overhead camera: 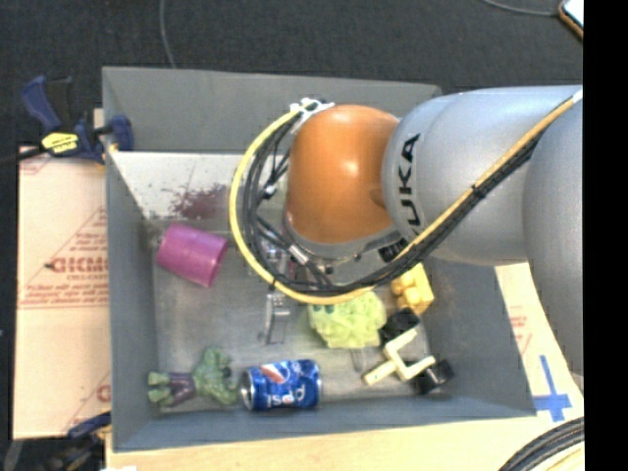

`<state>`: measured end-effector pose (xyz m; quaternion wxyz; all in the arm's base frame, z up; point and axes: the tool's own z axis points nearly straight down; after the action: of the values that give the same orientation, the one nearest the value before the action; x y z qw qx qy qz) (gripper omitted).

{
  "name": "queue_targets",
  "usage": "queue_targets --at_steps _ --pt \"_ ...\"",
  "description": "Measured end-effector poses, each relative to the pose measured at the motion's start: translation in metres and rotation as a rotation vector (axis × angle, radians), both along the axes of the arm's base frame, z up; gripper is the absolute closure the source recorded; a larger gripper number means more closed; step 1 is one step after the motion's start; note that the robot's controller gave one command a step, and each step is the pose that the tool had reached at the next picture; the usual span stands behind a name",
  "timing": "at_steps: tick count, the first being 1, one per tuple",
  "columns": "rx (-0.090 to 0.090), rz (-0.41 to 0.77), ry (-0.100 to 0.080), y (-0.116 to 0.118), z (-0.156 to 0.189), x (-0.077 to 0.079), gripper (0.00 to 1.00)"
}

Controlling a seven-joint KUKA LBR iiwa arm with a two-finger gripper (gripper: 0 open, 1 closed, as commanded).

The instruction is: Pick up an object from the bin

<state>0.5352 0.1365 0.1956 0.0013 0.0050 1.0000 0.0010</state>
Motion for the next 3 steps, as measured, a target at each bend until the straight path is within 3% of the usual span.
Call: queue_targets --at_steps 1,2,3 --pt "0.000 0.000 0.000 0.000 0.000 0.000 0.00" --pt "-0.001 0.038 0.007 0.021 -0.061 -0.047 0.00" --pt "0.001 0.019 -0.011 0.001 -0.060 -0.059 0.00"
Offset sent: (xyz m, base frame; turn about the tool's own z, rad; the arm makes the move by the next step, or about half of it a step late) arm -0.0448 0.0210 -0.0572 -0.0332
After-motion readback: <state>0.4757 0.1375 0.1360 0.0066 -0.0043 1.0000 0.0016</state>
